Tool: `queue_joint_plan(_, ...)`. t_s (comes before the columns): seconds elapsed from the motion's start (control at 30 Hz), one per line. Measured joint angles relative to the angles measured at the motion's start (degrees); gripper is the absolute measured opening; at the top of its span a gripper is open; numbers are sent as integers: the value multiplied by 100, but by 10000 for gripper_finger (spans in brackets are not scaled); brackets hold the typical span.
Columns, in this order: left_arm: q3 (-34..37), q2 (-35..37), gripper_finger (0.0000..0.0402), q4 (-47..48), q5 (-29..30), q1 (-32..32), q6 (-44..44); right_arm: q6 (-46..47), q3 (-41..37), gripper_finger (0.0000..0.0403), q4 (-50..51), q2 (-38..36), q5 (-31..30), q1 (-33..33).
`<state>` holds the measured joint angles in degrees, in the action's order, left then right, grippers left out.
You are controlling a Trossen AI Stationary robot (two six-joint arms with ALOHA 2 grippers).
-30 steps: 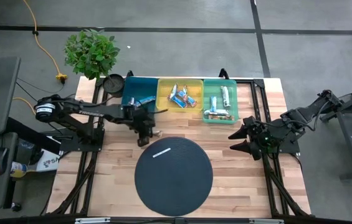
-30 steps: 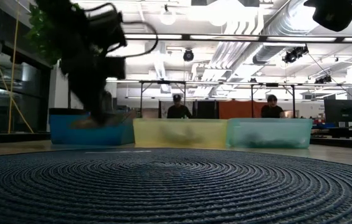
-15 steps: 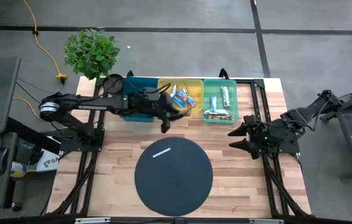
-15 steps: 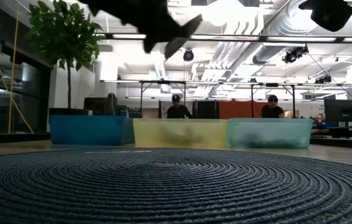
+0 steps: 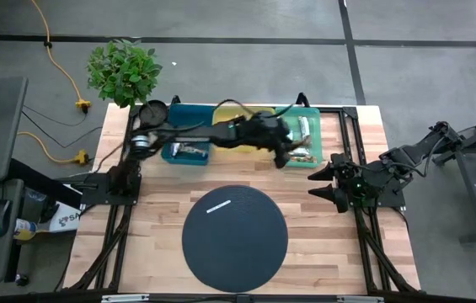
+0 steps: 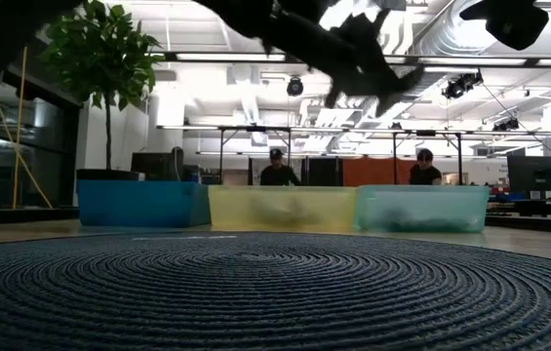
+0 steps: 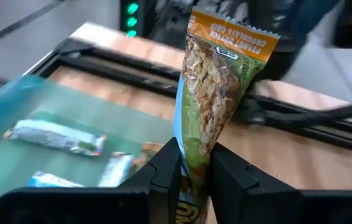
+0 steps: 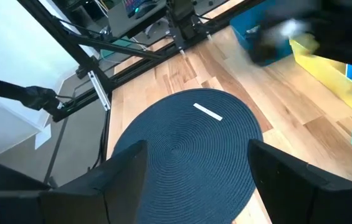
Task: Pick and place Granola Bars by type
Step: Put the yellow granola bar into the green bin
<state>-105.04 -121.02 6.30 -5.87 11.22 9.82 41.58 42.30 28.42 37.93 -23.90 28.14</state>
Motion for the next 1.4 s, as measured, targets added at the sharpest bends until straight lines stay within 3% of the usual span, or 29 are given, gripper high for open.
queue_joint_plan(0.2,-1707,-1227,64,794,105,253,328,-31,0,260,-1,0,24,0)
queue_joint_plan(0.33,-2171,-1501,64,938,102,346,462,-55,0,260,0,0,24,-1)
queue_joint_plan(0.57,-2192,-1525,64,1205,796,459,884,-68,0,260,0,0,-13,-2)
queue_joint_plan(0.77,-2192,-1527,64,1538,1498,557,2176,-70,0,260,0,0,-210,0)
queue_joint_plan(1.07,-2198,-1618,68,1275,1091,601,2583,-68,0,260,0,0,-405,0)
queue_joint_plan(1.4,-2183,-1798,130,1356,755,601,2604,-50,0,260,-2,-2,-470,-1)
